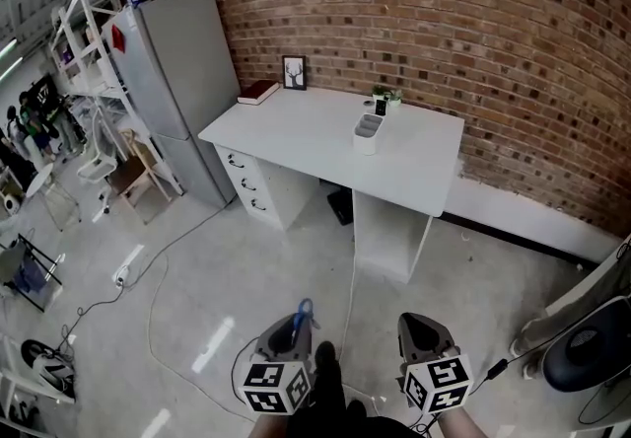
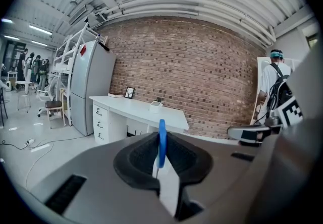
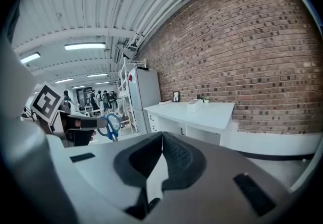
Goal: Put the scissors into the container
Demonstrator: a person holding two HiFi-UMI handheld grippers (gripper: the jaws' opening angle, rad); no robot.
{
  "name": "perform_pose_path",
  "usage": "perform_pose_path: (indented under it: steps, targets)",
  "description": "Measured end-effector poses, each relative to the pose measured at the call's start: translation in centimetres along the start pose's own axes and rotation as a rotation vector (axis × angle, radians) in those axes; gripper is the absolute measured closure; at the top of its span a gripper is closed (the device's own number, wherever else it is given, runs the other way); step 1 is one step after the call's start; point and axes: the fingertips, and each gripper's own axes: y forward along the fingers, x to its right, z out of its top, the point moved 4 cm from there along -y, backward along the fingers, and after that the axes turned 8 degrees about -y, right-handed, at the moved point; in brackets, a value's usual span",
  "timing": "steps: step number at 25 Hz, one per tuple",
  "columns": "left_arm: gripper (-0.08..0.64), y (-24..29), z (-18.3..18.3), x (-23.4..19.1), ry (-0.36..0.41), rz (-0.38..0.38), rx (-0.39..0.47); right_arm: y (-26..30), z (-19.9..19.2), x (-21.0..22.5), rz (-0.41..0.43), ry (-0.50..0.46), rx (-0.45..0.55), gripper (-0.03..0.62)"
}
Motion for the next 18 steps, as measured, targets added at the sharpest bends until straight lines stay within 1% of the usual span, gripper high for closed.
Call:
perform_pose_path:
  steps: [4, 9, 14, 18]
  targets:
    - [0.518, 2.1, 0.8, -0.5, 0.0, -0.006, -0.006, 1.7, 0.2, 0.8, 0.002, 0.012, -0.006, 0.591]
    - [0.518, 5.7, 2.4, -1.5, 0.02, -0.026, -0.013, 5.1, 0.9, 1.9, -0.004, 0.031, -0.007, 0.591]
    - [0.518, 10.5, 4.1, -4.2, 0.003, -0.038, -0.032, 10.3, 1.3, 2.5, -0.003, 0.038, -0.036, 0.591]
    - [0.518, 15.0, 6.2, -6.4, -0.012, -0.049, -0.054, 14.9, 2.8, 4.0, -0.019, 0.041, -0.057, 0.591]
